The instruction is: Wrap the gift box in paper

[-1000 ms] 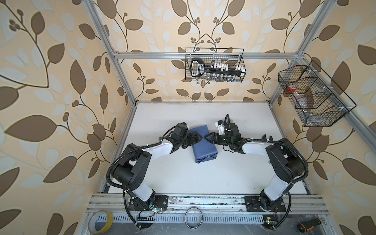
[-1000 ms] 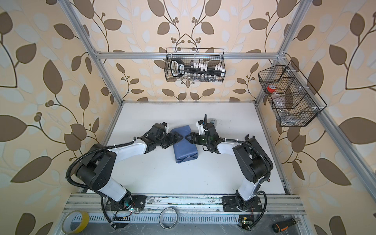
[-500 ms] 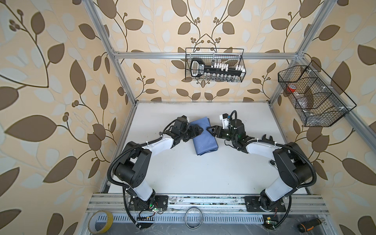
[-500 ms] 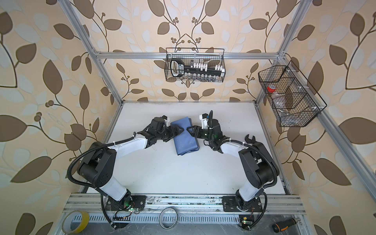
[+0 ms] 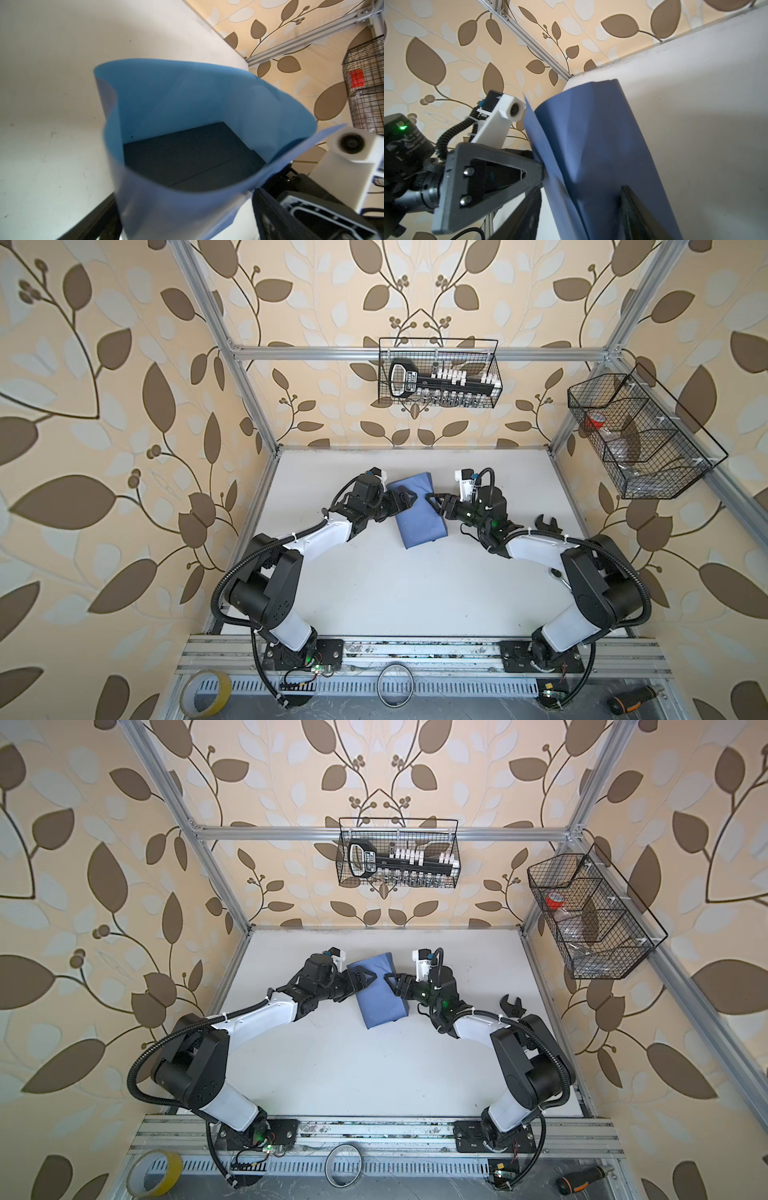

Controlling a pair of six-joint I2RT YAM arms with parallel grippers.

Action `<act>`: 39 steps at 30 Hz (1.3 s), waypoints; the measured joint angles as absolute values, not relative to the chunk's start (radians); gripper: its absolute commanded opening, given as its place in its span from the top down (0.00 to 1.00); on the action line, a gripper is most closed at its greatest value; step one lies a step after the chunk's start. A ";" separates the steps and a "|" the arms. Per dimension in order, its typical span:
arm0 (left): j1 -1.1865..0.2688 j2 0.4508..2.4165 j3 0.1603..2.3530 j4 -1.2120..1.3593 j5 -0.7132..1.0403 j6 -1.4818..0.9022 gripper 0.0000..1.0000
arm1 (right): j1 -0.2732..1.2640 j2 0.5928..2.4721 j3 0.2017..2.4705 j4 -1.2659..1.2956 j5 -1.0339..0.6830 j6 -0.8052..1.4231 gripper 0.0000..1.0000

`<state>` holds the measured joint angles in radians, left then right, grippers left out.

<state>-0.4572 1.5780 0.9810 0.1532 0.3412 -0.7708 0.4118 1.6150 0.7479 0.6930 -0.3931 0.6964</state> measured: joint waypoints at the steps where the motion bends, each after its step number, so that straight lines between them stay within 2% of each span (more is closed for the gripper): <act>1: -0.456 1.572 0.980 0.161 0.340 -0.767 0.05 | 0.412 1.615 0.743 0.701 -0.393 0.697 0.39; 11: -0.450 1.521 0.938 0.253 0.352 -0.758 0.11 | 0.425 1.615 0.666 0.775 -0.376 0.699 0.40; 21: -0.449 1.495 0.892 0.264 0.369 -0.756 0.09 | 0.443 1.615 0.616 0.834 -0.363 0.729 0.40; 30: -0.449 1.418 0.869 0.203 0.405 -0.765 0.07 | 0.480 1.518 0.620 0.694 -0.308 0.714 0.41; 39: -0.453 1.433 0.869 0.173 0.411 -0.762 0.01 | 0.495 1.523 0.655 0.573 -0.262 0.675 0.42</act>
<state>-0.4530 1.4334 0.8692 0.1734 0.4110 -0.7624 0.4953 1.5230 0.6548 0.5732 -0.2623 0.6750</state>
